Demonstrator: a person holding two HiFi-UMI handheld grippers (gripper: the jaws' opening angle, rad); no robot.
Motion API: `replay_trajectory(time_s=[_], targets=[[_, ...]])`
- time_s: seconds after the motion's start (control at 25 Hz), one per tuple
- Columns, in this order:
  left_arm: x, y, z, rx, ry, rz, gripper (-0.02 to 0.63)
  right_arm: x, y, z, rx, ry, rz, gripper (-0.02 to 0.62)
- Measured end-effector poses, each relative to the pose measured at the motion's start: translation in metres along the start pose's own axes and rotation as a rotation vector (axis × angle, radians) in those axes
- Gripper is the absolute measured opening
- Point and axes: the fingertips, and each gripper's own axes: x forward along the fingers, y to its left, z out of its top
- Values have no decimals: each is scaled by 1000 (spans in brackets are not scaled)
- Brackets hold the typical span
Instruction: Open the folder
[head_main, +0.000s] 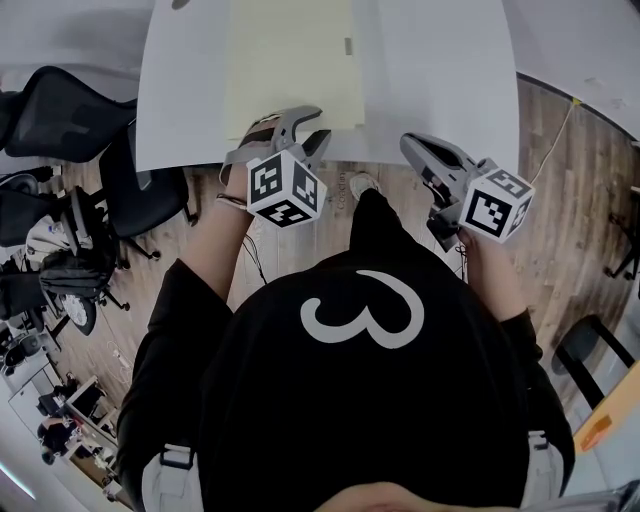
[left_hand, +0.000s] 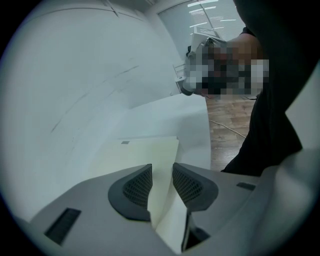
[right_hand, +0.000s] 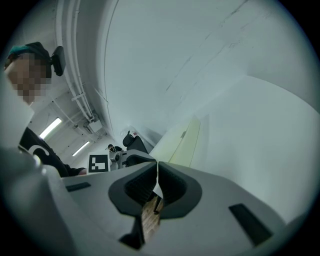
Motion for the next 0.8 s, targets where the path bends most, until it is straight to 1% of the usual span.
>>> replay_trajectory(time_s=[0.24,0.36,0.56,0.8], targets=[[-9,-2,10,-15,-27,-1,94,6,2,4,-10,7,6,26],[-10,-1,10,-22,-33,-1,74,17,4,10,-34,10,14,26],[-14,2,11,-83,-45,-31,48,37,0,11,-63,30,19,26],[-18,8,10,-135,-63,-53,40,62,-11,8,-106,85,-17,26]])
